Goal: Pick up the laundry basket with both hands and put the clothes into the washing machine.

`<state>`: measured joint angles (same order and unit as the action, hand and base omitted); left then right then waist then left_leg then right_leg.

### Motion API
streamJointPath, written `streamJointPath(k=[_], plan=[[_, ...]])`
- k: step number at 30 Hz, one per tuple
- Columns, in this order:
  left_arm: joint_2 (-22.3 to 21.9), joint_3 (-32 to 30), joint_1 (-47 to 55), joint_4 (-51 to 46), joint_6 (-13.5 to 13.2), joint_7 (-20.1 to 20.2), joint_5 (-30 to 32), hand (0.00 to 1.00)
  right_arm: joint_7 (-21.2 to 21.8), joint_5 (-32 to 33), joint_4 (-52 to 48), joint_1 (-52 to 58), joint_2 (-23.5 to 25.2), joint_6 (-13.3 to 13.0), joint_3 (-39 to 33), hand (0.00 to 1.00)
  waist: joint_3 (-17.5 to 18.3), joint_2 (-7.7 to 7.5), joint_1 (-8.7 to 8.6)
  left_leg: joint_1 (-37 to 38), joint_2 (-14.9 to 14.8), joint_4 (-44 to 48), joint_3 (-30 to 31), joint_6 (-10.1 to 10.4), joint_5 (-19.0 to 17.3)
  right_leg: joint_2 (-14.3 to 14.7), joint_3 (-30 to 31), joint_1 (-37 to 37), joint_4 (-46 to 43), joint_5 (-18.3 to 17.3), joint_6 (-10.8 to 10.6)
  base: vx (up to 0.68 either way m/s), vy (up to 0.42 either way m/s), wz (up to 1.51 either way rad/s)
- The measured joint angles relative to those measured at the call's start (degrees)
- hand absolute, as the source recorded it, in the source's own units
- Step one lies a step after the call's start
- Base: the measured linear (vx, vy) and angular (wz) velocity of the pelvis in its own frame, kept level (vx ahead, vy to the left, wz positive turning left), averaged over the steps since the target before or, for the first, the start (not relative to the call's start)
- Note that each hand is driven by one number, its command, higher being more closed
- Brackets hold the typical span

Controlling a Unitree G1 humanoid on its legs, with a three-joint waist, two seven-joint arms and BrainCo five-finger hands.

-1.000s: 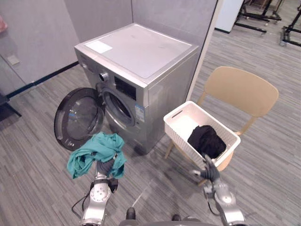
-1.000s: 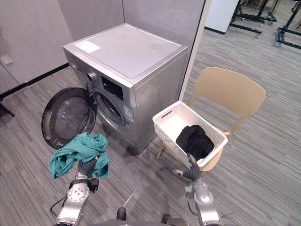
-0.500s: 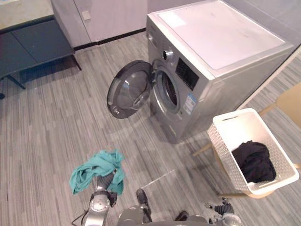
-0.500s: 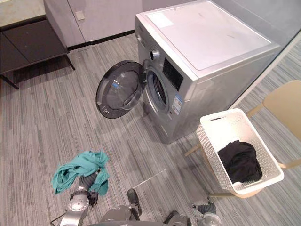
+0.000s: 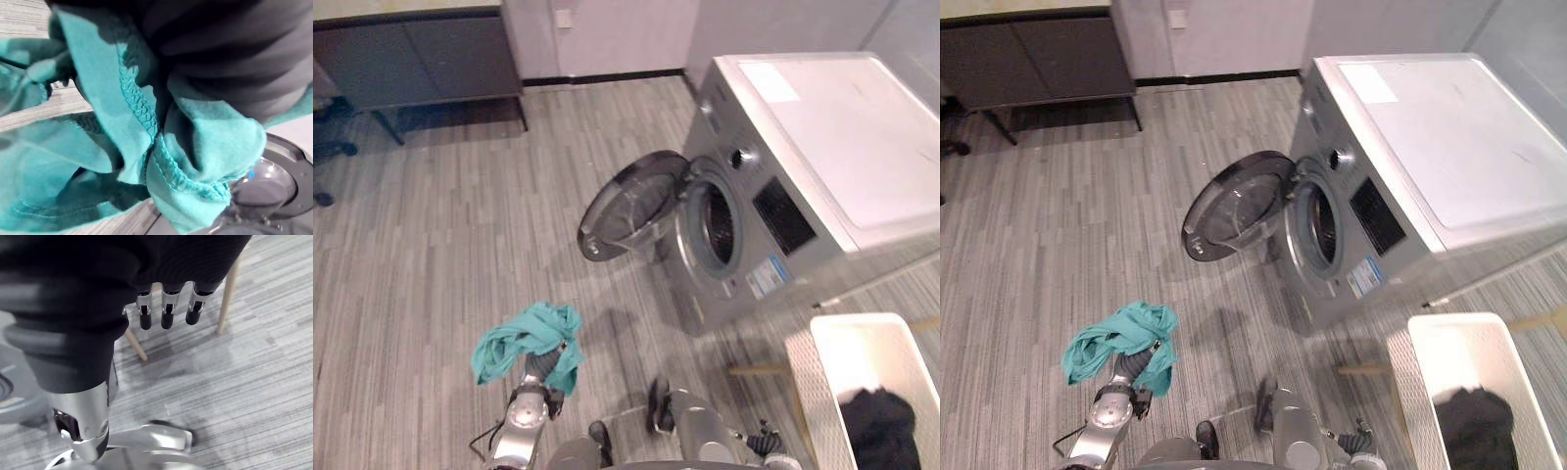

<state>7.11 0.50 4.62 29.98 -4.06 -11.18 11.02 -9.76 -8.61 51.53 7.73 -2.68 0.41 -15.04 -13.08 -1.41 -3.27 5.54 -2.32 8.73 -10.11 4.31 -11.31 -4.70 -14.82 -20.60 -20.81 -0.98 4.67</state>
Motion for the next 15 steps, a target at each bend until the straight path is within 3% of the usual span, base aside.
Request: streamJointPath(k=[1, 2, 3, 4, 5, 6, 7, 10, 13, 14, 15], plan=[[-1.1, 0.1, 0.0, -0.3, 0.1, 0.1, 0.0, 1.00, 0.1, 0.0, -0.8, 0.0, -0.2, 0.0, -0.3, 0.00, -0.4, 0.22, -0.53, 0.8, -0.3, 1.7, -0.3, 1.0, 0.7, -0.4, -1.2, -0.2, -3.7, -1.9, 0.2, 0.49, -0.200, 0.24], [-2.0, -0.3, 1.7, -1.5, 0.1, 0.0, 0.0, 1.00, 0.3, 0.0, -2.2, 0.7, 0.3, 0.0, -0.2, 0.00, -0.4, 0.29, -0.68, 0.7, -1.4, 9.5, -1.4, 1.4, 0.4, -0.5, -2.3, 2.1, -4.6, -4.4, -1.4, 0.44, -0.223, 0.14], [-2.0, -0.2, 2.5, -2.0, 0.1, 0.0, 0.0, 1.00, 0.3, 0.0, -2.9, 1.2, 0.5, 0.0, 0.5, 0.00, -0.4, 0.16, -0.57, -0.6, -2.5, 16.6, -2.1, 1.5, 0.4, -0.5, -2.7, 4.9, -3.1, -6.2, -0.2, 0.46, -0.217, -0.13], [-3.7, -0.6, 4.2, -3.6, 0.0, 0.3, 0.0, 1.00, 0.5, 0.0, -4.2, 1.5, -0.1, 0.0, 0.8, 0.00, -0.2, 2.19, -0.32, -5.8, -7.1, 33.4, -3.0, 2.3, 3.0, 2.3, -2.2, 9.6, -1.1, -7.6, 1.2, 0.57, -0.186, -0.48], [-4.5, -0.9, 5.1, -4.8, 0.0, 0.8, 0.0, 1.00, 0.6, 0.2, -5.6, 1.4, -0.5, -0.1, 1.6, 0.00, 0.0, 2.86, 0.50, -10.2, -10.7, 43.5, -3.6, 1.7, 2.5, 4.5, -0.6, 11.6, 0.0, -8.4, 2.2, 0.56, -0.127, -1.02], [-5.1, -0.6, 5.2, -5.8, 0.0, 1.2, -0.1, 1.00, 0.6, 0.2, -7.0, 0.8, -0.5, -0.2, 2.0, 0.00, 0.3, 3.19, 1.82, -13.9, -13.5, 51.0, -4.7, 0.5, 1.4, 6.0, 1.8, 13.9, 1.6, -8.6, 2.5, 0.42, -0.070, -1.15], [-5.4, -0.5, 5.4, -6.4, 0.0, 1.2, -0.1, 1.00, 0.6, 0.3, -8.1, 0.8, -0.4, -0.2, 2.7, 0.00, 0.1, 2.50, 2.36, -16.1, -14.6, 52.2, -5.1, -0.3, 0.9, 6.5, 3.8, 15.5, 2.9, -8.6, 2.5, 0.38, -0.055, -1.18], [-6.3, 0.2, 5.2, -7.5, -0.3, 1.4, -0.1, 1.00, 0.6, 0.3, -8.7, 0.7, 0.4, -0.2, 3.3, 0.00, 0.2, 0.74, 2.93, -19.0, -15.7, 43.7, -5.8, -2.1, -0.2, 6.5, 8.0, 19.9, 6.0, -8.6, 2.5, 0.33, 0.015, -0.87], [-6.8, 1.4, 4.0, -7.5, -0.3, 2.4, -0.1, 1.00, -0.1, 0.2, -8.7, 1.4, 1.1, 0.0, 3.0, 0.00, 0.3, 0.26, 4.20, -20.1, -12.8, 28.2, -2.0, -2.3, -0.4, 6.2, 13.0, 22.0, 7.0, -8.9, 2.0, 0.26, 0.175, -0.94], [-7.1, 1.5, 3.7, -7.4, -0.3, 2.4, -0.1, 1.00, -0.1, 0.2, -8.7, 1.5, 1.2, 0.0, 2.9, 0.00, 0.3, 0.12, 4.39, -19.8, -10.7, 20.9, 1.6, -1.3, 0.3, 5.7, 15.1, 22.5, 6.9, -9.9, 0.2, 0.24, 0.260, -0.92], [-7.6, 1.6, 3.7, -7.3, -0.3, 2.4, 0.0, 1.00, -0.2, 0.1, -8.6, 1.5, 1.2, 0.0, 2.6, 0.00, 0.7, 0.88, 4.18, -18.9, -9.4, 14.3, 4.8, 0.6, 2.3, 6.0, 17.0, 22.5, 6.0, -10.9, -1.4, 0.24, 0.285, -0.91]])
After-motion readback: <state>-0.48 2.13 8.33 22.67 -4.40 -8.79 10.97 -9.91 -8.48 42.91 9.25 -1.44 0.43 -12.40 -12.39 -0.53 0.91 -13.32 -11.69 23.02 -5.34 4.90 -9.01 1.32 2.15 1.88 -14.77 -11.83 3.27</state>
